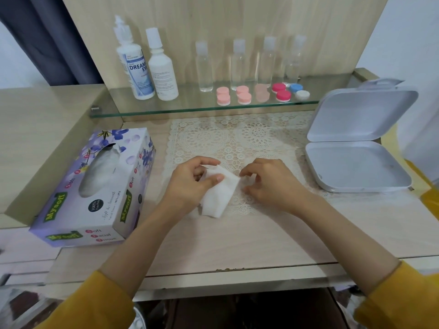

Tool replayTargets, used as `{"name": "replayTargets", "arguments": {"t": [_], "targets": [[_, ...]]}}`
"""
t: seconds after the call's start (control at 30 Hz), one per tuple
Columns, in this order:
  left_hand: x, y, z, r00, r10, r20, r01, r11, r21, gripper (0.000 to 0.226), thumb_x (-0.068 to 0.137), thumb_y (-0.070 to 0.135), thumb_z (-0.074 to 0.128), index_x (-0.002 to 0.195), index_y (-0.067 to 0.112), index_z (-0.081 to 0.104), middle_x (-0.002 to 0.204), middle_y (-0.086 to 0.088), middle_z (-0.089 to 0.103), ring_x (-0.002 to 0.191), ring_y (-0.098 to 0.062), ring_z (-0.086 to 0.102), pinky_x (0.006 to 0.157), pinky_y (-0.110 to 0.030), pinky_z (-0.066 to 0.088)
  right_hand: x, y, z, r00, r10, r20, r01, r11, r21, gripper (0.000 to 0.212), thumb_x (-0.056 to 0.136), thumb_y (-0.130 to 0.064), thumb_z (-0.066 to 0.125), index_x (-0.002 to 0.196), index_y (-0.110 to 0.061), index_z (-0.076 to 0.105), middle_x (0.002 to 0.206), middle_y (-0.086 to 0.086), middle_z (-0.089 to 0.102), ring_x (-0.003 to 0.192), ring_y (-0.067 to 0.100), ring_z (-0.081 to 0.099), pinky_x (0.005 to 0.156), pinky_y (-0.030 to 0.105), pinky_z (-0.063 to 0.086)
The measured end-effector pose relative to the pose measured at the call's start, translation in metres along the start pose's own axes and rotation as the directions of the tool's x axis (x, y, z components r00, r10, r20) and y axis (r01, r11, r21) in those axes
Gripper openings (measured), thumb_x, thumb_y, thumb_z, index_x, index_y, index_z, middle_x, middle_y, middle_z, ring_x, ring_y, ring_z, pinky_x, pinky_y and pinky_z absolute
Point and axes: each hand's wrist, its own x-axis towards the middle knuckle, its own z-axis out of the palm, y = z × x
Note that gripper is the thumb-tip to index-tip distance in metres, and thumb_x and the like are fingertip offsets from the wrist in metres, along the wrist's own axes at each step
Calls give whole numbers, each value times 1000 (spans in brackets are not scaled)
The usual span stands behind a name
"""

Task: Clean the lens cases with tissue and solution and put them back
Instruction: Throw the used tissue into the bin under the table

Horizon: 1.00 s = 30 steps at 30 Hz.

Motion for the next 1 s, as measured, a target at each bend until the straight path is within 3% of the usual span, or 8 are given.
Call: {"name": "replayTargets", "arguments": {"t": [0.07, 0.13, 0.2, 0.3, 0.4, 0.53, 0.8, 1.0], "targets": [[2, -3, 6, 1000, 12, -9, -12, 1000, 10, 27, 77, 10, 71, 87, 33, 59, 71, -8, 56, 71, -16, 52, 67, -27, 43, -5, 0, 5, 999, -22, -48, 24, 999, 42, 21, 78, -17, 63, 98, -15, 68, 86, 4, 63, 79, 25, 59, 78, 40, 45], [2, -8, 13, 997, 58, -59, -54, 995, 80, 33, 72, 9, 74, 85, 34, 56, 79, 0, 59, 73, -11, 53, 69, -19, 44, -12, -1, 8, 996, 4, -88, 6, 994, 107, 14, 79, -18, 61, 91, -17, 69, 77, 2, 60, 72, 21, 56, 74, 39, 46], [-1, -15, 19, 980, 175, -90, -155, 967, 201, 36, 69, 10, 77, 85, 32, 53, 87, 11, 59, 78, -2, 54, 70, -8, 40, -18, -1, 10, 995, 31, -100, -15, 988, 156, 13, 81, -23, 62, 92, -19, 68, 79, -1, 57, 72, 15, 52, 76, 34, 43], [-4, -22, 22, 916, 401, -27, -373, 872, 316, 14, 71, 20, 71, 80, 19, 60, 83, 15, 59, 80, 6, 53, 72, -5, 37, -24, 0, 12, 991, 42, -130, -15, 979, 204, 17, 85, -23, 61, 98, -16, 69, 82, 0, 57, 74, 16, 53, 77, 33, 41], [-2, -29, 20, 863, 502, 47, -475, 778, 411, 23, 74, 32, 59, 75, 13, 71, 83, 1, 66, 82, -2, 54, 75, -17, 42, -24, 3, 16, 988, 47, -145, -13, 975, 223, 17, 85, -21, 62, 98, -13, 69, 82, -1, 57, 74, 16, 53, 79, 34, 42], [-4, -37, 16, 816, 570, 96, -532, 676, 510, 30, 76, 42, 59, 80, 17, 74, 87, 1, 68, 82, -8, 51, 69, -37, 46, -25, 5, 23, 978, 37, -205, 14, 971, 238, 20, 79, -24, 60, 94, -15, 69, 79, -9, 52, 74, 9, 47, 77, 37, 43], [-5, -39, 12, 762, 635, 122, -592, 609, 527, 29, 73, 43, 65, 79, 16, 73, 91, 1, 67, 87, -11, 50, 72, -37, 40, -30, 4, 28, 963, 30, -268, 46, 961, 273, 26, 70, -17, 64, 94, -7, 70, 73, -8, 46, 67, 10, 45, 67, 20, 31], [1, -45, 12, 724, 657, 213, -641, 525, 560, 21, 78, 36, 62, 85, 21, 75, 105, 0, 66, 94, -21, 43, 71, -47, 45, -30, 6, 29, 959, 23, -282, 57, 961, 271, 24, 71, -17, 65, 91, -5, 70, 71, -11, 41, 65, 11, 43, 61, 15, 29]]}}
